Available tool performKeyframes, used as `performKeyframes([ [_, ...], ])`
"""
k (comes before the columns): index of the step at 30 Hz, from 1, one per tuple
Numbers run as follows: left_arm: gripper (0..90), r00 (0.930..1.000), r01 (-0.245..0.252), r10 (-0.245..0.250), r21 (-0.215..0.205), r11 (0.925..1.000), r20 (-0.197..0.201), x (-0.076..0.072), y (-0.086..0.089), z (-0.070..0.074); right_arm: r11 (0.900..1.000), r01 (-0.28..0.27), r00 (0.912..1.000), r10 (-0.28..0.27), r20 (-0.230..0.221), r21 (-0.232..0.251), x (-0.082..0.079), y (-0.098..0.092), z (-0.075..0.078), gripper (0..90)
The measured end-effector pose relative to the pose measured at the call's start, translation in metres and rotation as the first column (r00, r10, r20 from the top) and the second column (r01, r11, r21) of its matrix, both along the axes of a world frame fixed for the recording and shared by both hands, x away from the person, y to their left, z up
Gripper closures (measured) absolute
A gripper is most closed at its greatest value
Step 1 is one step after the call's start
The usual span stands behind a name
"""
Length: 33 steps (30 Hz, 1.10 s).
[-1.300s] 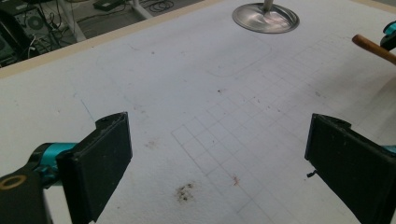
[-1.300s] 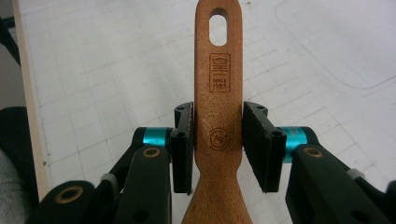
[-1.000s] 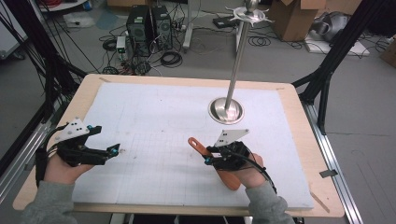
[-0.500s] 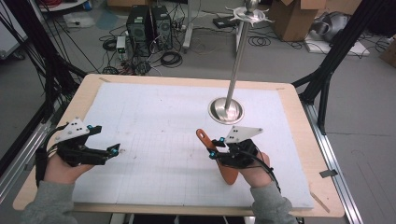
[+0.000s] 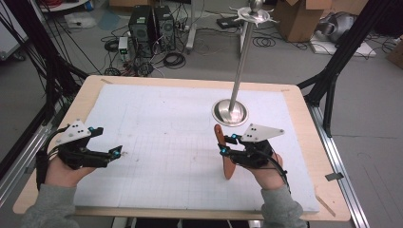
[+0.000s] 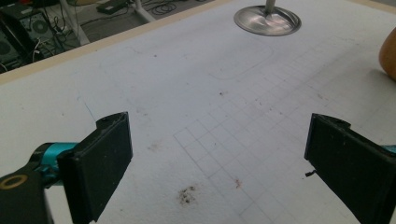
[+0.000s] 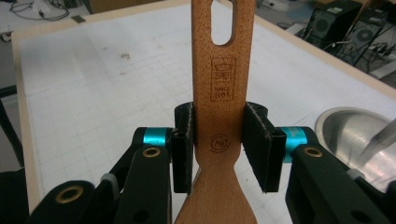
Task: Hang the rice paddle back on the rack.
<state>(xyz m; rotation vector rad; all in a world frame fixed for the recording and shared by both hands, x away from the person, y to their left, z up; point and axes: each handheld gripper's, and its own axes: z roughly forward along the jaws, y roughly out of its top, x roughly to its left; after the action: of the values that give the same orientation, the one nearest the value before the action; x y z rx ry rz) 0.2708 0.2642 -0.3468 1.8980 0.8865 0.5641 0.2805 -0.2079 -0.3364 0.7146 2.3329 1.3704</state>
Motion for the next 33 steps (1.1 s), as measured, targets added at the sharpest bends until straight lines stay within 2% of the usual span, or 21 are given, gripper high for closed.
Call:
performKeyframes([
  [3,8.2,1.0,0.001,-0.001,0.001,1.0,-0.002,0.0,0.0,0.0,1.0,0.004,0.9997,-0.005,0.025,0.027,-0.001,-0.007,0.004,64.8],
  [5,8.2,1.0,0.0,0.0,0.0,1.0,-0.003,0.0,-0.001,0.0,0.999,0.011,0.9997,-0.012,0.023,0.045,-0.002,-0.011,0.006,64.8],
  [13,8.2,1.0,0.006,-0.006,0.006,1.0,-0.006,0.0,-0.002,0.0,0.998,0.021,0.999,-0.023,0.038,0.053,-0.001,-0.017,0.007,64.9],
  [22,8.2,1.0,0.004,-0.004,0.001,1.0,-0.001,0.002,-0.002,0.001,0.996,0.038,0.9989,-0.04,0.026,0.081,-0.001,-0.027,0.005,64.9],
  [26,8.2,0.9997,0.011,-0.011,-0.005,0.9999,0.023,0.0,-0.003,0.004,0.993,0.055,0.998,-0.058,0.025,0.108,-0.002,-0.037,0.009,64.9],
  [30,8.2,0.999,0.019,-0.018,-0.01,0.9998,0.041,-0.001,-0.005,0.007,0.988,0.05,0.9976,-0.056,0.041,0.144,-0.001,-0.049,0.011,64.8],
  [33,8.2,0.9986,0.025,-0.024,-0.008,0.9997,0.046,-0.002,-0.008,0.008,0.989,0.069,0.9967,-0.074,0.033,0.129,0.001,-0.057,0.013,64.9],
])
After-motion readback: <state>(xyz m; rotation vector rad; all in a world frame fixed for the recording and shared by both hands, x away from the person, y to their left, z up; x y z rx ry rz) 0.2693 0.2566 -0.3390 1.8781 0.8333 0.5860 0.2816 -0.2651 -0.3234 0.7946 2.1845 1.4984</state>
